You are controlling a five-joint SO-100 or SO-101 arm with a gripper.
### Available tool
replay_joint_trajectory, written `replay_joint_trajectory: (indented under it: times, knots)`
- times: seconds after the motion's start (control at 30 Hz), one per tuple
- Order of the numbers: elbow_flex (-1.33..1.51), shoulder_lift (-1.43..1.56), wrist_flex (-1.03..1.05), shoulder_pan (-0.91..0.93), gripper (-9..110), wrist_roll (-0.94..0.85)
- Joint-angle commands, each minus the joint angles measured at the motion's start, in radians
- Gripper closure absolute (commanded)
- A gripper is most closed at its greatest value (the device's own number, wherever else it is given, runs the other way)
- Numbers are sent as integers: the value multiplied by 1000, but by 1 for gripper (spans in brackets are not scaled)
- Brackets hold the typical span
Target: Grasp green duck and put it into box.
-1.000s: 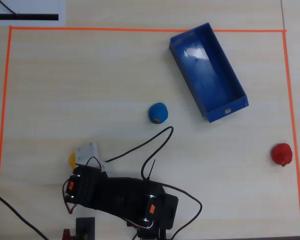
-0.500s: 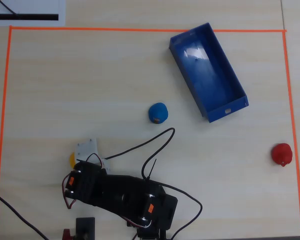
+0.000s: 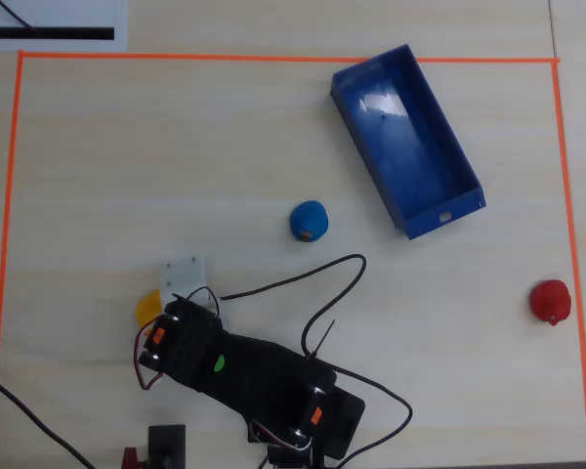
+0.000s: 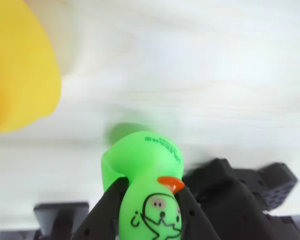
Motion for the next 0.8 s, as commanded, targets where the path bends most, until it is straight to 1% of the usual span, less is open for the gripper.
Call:
replay_joint_trajectory:
  times: [0.0,0.07,0.17,0.23,0.3,0.4,0.57,0.77]
  knots:
    - [-52,227,84,140,101,-124]
    - [-66,360,87,259,101,-255]
    - [-57,512,-8,476,101,-472]
    - [-60,549,-87,621,101,-597]
    - [-101,523,-155,750,101,-672]
    - [-249,396,-204,920,101,-716]
    - [-597,133,-218,1150,101,-730]
    - [-1002,-195,-250,1348,101,-723]
